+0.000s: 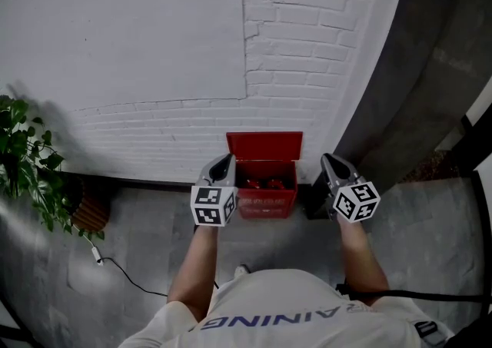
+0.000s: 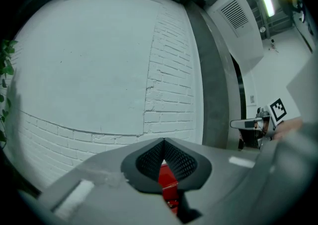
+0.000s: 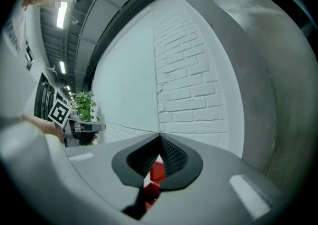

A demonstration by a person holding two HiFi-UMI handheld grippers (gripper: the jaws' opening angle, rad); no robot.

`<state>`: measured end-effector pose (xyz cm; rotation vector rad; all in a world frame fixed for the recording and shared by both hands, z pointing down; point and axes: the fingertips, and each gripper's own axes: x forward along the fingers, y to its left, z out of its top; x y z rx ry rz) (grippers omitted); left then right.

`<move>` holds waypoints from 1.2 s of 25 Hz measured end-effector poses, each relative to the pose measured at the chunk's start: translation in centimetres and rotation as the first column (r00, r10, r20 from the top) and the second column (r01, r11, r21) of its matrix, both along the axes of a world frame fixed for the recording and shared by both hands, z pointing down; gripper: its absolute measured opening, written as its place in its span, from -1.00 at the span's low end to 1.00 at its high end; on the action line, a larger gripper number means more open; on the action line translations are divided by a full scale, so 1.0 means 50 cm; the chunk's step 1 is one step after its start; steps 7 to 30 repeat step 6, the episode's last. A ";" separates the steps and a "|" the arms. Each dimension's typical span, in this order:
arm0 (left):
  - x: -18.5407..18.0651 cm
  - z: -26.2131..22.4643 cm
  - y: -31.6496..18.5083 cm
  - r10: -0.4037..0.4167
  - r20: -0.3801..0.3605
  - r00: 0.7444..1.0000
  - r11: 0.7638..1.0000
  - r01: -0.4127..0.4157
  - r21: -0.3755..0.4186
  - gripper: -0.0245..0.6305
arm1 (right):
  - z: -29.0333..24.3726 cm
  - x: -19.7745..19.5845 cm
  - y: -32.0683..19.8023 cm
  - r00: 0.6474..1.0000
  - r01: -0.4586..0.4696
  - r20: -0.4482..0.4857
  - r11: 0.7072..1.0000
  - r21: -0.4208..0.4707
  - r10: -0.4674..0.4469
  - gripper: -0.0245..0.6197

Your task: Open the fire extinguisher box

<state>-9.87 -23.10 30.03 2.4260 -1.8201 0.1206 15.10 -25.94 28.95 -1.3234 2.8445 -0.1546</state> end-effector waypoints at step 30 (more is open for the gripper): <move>-0.009 -0.002 -0.005 -0.010 0.001 1.000 1.000 0.010 0.006 -0.91 | 0.008 -0.005 -0.008 1.000 0.006 -0.005 1.000 0.001 -0.006 -0.91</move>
